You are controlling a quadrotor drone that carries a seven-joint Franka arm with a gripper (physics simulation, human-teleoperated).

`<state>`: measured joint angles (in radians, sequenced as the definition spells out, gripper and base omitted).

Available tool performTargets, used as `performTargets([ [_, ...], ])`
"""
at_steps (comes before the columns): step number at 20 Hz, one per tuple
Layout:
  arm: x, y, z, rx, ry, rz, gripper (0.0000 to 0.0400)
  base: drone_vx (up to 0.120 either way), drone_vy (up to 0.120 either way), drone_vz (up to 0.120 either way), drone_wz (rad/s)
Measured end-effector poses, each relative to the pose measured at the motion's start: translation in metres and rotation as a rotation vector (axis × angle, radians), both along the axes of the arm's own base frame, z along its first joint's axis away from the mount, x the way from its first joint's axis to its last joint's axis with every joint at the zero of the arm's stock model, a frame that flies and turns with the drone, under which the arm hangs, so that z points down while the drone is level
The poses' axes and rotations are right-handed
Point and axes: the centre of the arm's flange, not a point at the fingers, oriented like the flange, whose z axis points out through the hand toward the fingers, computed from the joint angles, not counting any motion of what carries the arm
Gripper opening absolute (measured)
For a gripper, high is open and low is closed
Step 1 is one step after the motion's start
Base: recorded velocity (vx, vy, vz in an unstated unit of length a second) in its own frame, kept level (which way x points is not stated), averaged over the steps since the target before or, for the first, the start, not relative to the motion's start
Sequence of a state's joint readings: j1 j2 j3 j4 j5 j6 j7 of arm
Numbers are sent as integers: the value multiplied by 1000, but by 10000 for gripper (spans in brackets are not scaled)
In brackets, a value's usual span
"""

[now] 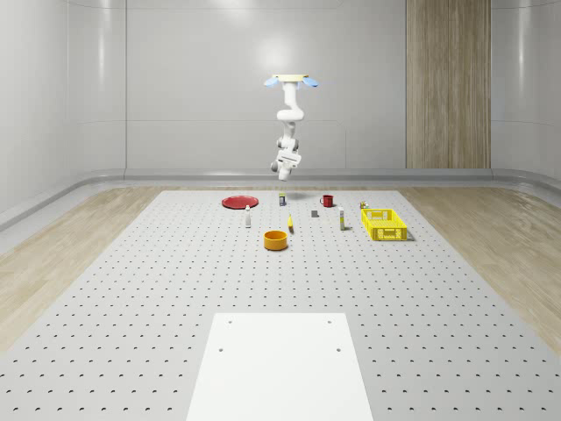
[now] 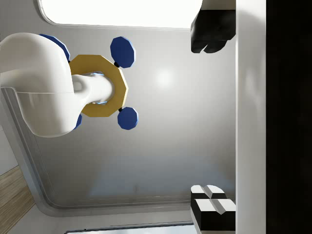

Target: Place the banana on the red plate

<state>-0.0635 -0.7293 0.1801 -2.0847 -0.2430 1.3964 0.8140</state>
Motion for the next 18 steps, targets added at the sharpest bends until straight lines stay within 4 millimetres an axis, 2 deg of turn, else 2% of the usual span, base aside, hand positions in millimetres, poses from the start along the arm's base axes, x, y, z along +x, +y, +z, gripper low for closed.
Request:
performTargets([
  [3,0,20,-10,-225,-2,-7,400,120,0,0,0],
  [5,0,36,-24,-440,-2,-14,400,120,0,0,0],
  [7,1,52,-46,-713,-2,-23,400,120,0,0,0],
  [10,3,64,-93,-1209,-2,-40,400,120,0,0,0],
  [12,4,58,-127,-1552,-1,-52,400,120,0,-120,0],
  [14,5,43,-154,-1863,0,-63,400,120,0,-120,0],
  [18,6,10,-182,-2309,2,-77,400,120,0,-120,0],
])
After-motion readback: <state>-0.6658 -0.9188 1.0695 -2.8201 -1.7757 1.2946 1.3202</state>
